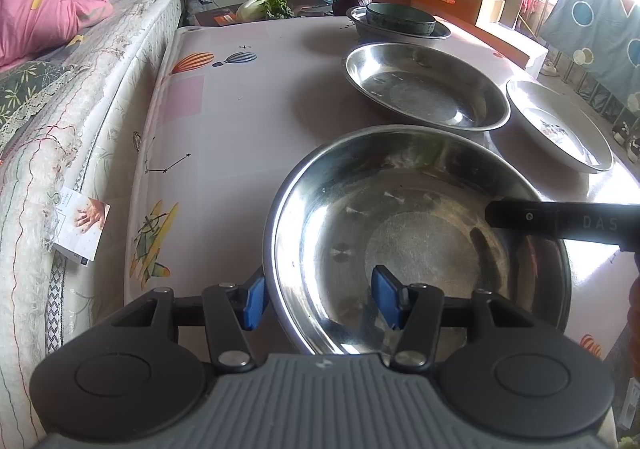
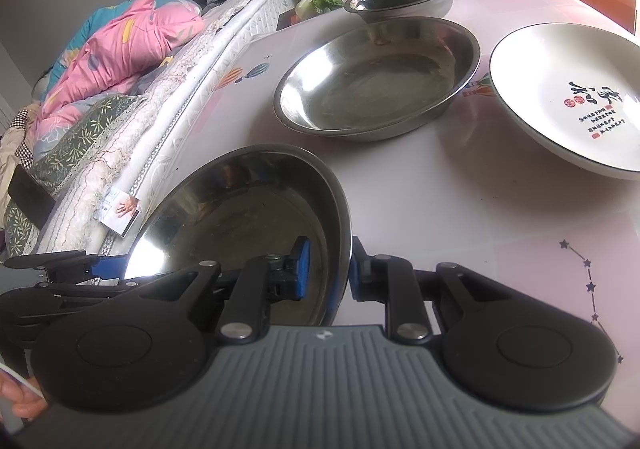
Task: Organize plates and bowls
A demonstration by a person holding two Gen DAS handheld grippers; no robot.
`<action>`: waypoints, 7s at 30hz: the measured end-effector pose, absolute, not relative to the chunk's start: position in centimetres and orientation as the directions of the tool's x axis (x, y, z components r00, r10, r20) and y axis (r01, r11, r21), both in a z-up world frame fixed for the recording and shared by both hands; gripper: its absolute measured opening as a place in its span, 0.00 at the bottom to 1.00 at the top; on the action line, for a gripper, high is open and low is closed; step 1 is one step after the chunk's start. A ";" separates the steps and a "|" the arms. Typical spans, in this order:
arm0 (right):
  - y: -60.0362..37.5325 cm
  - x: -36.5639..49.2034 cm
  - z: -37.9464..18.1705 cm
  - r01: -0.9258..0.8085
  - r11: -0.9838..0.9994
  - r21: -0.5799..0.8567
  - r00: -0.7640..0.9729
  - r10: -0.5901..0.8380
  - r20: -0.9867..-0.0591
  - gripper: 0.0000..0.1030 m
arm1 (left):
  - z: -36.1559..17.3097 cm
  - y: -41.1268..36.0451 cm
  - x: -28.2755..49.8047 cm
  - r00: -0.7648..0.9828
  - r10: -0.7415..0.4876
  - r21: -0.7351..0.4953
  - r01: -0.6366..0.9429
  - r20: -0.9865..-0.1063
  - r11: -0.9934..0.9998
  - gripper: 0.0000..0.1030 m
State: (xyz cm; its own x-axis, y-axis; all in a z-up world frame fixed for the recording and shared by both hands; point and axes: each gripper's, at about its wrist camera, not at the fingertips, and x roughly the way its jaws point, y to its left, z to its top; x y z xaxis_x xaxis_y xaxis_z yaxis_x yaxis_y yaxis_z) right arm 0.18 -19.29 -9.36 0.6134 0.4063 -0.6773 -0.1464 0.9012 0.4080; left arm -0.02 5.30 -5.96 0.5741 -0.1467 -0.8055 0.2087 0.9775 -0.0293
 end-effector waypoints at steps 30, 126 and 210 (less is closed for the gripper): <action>-19.2 1.3 -9.8 -0.144 0.906 0.399 0.615 0.397 -0.681 0.22 | -5.7 5.1 -0.2 0.585 -0.149 -0.024 0.216 -0.797 0.976 0.55; -17.7 0.4 -9.4 -0.197 0.950 0.241 0.670 0.310 -0.675 0.19 | -6.2 3.8 1.3 0.583 -0.076 0.051 0.198 -0.809 0.979 0.58; -20.6 -0.6 -4.8 -0.146 0.952 0.270 0.733 0.288 -0.617 0.22 | -1.9 1.8 1.5 0.644 -0.142 0.020 0.237 -0.752 0.971 0.58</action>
